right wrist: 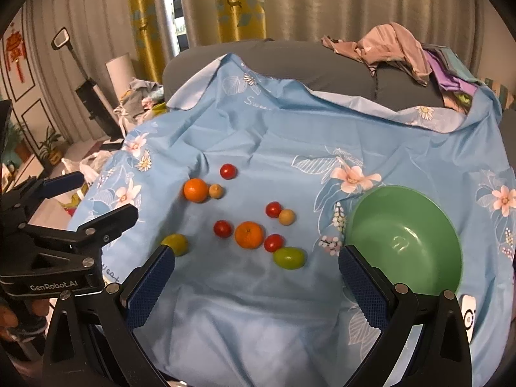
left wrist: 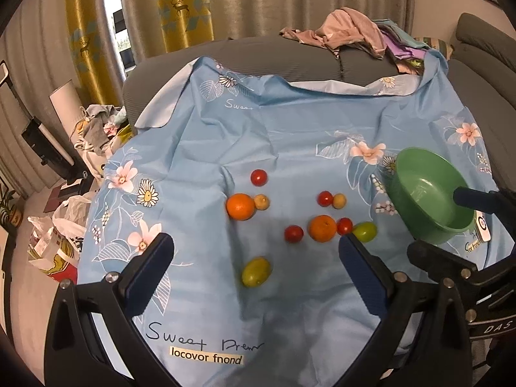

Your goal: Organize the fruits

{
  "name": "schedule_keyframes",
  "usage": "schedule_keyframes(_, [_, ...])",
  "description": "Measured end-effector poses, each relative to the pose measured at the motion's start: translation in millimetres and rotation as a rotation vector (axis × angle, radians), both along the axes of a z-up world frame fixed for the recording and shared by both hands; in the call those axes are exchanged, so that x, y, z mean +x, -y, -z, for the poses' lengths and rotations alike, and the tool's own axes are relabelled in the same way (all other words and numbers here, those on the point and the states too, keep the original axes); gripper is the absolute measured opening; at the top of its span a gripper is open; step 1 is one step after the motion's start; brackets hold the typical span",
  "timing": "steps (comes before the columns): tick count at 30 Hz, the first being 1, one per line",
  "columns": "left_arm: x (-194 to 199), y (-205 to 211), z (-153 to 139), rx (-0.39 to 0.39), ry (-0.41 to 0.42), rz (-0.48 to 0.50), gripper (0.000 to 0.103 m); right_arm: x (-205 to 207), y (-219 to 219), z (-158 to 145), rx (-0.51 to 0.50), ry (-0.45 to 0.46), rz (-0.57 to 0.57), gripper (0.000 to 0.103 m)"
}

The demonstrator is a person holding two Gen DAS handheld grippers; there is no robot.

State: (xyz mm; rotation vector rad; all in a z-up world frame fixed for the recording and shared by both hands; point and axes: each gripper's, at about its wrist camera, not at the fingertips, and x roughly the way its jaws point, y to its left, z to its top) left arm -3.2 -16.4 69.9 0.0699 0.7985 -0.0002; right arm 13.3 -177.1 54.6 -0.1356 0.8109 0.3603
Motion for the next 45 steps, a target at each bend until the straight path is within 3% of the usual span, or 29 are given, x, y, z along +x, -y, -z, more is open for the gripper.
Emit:
schedule_keyframes(37, [-7.1, 1.6, 8.9, -0.021, -0.008, 0.017, 0.102, -10.5, -0.4, 6.5, -0.005, -0.010, -0.006, 0.102])
schedule_keyframes(45, [-8.3, -10.8, 13.4, -0.137, 0.005, 0.085, 0.102, -10.3, 3.3, 14.3, -0.007, -0.008, 0.002, 0.102])
